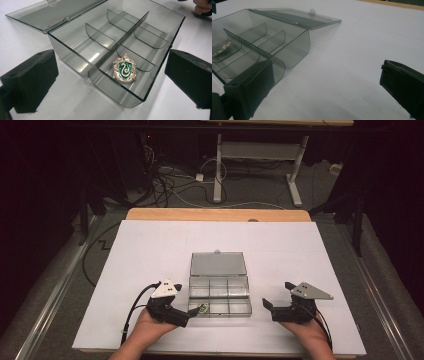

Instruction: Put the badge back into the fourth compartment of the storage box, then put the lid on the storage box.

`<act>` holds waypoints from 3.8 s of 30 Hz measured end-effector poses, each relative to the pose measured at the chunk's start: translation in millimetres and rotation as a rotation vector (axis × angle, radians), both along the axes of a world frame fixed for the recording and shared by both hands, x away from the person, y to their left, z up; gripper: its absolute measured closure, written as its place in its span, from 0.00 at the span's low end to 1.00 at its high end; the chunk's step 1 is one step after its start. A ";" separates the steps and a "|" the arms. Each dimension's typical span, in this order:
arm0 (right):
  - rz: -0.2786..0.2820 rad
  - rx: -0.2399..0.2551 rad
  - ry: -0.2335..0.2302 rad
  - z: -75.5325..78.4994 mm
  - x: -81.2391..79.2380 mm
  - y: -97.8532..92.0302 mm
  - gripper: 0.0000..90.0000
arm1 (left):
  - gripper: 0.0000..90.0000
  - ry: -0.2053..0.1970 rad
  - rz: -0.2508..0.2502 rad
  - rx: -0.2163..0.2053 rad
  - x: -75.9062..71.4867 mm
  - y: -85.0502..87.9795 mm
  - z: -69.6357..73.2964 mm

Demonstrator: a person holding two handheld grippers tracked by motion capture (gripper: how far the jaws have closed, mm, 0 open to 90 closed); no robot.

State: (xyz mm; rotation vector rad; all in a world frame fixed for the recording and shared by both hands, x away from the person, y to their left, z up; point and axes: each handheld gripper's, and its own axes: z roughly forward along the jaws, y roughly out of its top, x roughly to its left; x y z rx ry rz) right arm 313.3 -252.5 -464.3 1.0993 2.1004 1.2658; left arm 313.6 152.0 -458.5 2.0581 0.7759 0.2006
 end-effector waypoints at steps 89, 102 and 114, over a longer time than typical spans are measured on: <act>-0.044 0.058 0.136 23.1 105.5 60.4 0.04 | 0.00 0.123 0.221 -0.070 111.4 11.2 -7.8; -0.043 0.071 0.313 1.5 135.7 78.1 0.15 | 0.00 0.172 0.261 -0.082 125.3 -2.5 -11.1; -0.017 0.140 0.413 -9.2 139.1 78.6 0.18 | 0.00 0.206 0.256 -0.063 129.9 -2.8 -20.8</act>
